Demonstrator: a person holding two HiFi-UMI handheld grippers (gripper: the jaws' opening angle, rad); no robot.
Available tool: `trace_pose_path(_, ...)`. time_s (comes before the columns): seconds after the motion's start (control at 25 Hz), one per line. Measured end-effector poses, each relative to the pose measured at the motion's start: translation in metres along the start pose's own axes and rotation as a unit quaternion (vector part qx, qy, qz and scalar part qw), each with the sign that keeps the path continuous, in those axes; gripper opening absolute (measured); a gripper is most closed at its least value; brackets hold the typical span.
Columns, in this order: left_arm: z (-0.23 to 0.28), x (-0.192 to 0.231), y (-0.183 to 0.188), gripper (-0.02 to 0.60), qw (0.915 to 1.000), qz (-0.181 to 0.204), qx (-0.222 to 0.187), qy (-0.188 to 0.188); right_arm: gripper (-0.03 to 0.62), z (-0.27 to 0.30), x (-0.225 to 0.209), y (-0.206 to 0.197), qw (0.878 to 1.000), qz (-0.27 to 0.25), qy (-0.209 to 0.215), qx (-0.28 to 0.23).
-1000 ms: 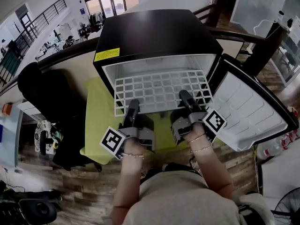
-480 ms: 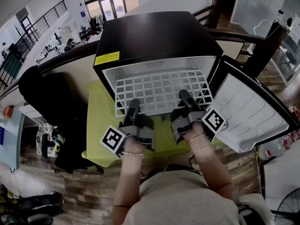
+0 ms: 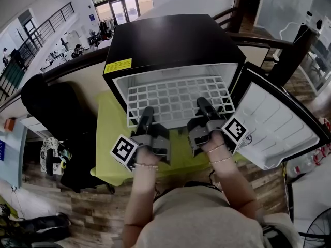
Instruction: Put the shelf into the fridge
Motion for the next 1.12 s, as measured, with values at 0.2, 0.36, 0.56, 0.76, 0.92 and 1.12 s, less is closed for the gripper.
trace_pose_path(0.2,0.006,-0.001,0.002,0.032,0.9999,-0.01,-0.004,-0.002,0.028,0.007,0.001,0.002,1.0,-0.001,-0.006,0.007)
trace_pose_path(0.36,0.013,-0.003,0.004,0.038,1.0,-0.005,-0.005,-0.004,0.034,0.014,0.004,0.003,1.0,-0.004,-0.006,0.012)
trace_pose_path(0.56,0.018,0.001,0.008,0.038,1.0,0.005,-0.004,-0.001,0.031,0.02,0.001,0.003,1.0,-0.007,-0.003,0.012)
trace_pose_path(0.76,0.023,0.007,0.013,0.035,0.9999,0.008,-0.009,0.009,0.028,0.025,-0.003,0.003,1.0,-0.006,-0.008,0.01)
trace_pose_path(0.92,0.031,0.006,0.018,0.035,0.9996,0.024,-0.012,0.003,0.026,0.032,-0.003,0.004,1.0,-0.011,-0.009,0.01)
trace_pose_path(1.12,0.035,0.008,0.023,0.037,0.9988,0.049,-0.006,0.004,0.025,0.036,-0.003,0.002,1.0,-0.013,-0.008,0.01)
Point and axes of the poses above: the fingertips, and each gripper's own axes: z forward along the fingers, x to its left, y out of its top, the point moved 1 cm from there along -z, backward along the fingers, and after that the axes turned 3 degrees about -z, right-handed, at the moved point
